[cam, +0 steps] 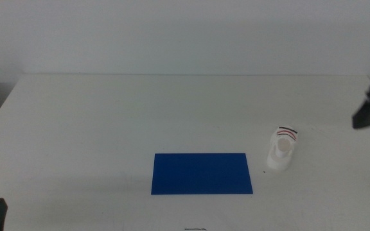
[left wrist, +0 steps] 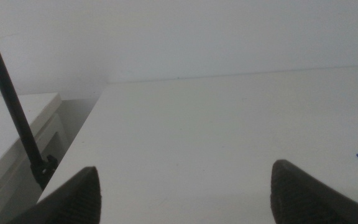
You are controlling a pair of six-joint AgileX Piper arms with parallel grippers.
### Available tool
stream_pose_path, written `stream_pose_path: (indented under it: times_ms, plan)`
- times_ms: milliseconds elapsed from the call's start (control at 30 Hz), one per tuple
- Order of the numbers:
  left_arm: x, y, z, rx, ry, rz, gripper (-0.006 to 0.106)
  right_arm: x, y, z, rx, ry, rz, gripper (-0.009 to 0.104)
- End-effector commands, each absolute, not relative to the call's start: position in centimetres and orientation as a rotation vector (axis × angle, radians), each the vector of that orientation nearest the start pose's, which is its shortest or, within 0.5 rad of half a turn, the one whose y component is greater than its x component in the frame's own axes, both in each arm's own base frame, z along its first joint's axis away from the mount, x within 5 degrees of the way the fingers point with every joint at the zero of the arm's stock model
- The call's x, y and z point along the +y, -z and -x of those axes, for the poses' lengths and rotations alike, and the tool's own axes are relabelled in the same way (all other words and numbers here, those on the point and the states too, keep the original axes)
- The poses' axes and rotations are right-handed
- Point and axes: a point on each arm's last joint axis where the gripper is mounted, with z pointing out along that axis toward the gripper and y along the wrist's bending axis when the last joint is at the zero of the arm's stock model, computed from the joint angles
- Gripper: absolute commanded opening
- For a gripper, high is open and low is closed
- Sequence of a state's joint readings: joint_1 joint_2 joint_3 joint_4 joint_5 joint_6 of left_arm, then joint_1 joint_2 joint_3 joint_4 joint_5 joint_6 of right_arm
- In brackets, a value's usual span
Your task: Use one arm to grab the shoe from the table and place it on the mat.
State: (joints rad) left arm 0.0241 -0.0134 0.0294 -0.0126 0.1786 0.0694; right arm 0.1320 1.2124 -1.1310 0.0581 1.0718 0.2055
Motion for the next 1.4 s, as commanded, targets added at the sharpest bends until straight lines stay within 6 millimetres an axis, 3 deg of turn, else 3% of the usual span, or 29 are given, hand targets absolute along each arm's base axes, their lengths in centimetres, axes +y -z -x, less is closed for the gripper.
stream_pose_path:
  times_ms: [0,133,433,633,933,1367]
  plan:
    - [0.1,-19.8,-5.5,1.571,-0.041,-0.01,0.094,3.8,-35.7,-24.8,2.585,-0.212,-0.208,0.094]
    - [0.1,-19.8,-5.5,1.571,-0.041,-0.01,0.094,4.5,-34.7,-28.0,2.612,-0.255,-0.407,0.092]
    - [0.1,-19.8,-5.5,1.571,-0.041,-0.01,0.094,7.7,-31.6,-34.4,2.699,-0.29,-0.493,0.084]
    - [0.1,-19.8,-5.5,1.571,-0.041,-0.01,0.094,9.5,-28.9,-37.2,2.744,-0.296,-0.549,0.081]
    - [0.1,-19.8,-5.5,1.571,-0.041,-0.01,0.094,10.0,-23.9,-39.7,2.803,-0.231,-0.586,0.078]
    - [0.1,-19.8,-5.5,1.571,-0.041,-0.01,0.094,10.4,-20.2,-41.2,2.834,-0.183,-0.571,0.077]
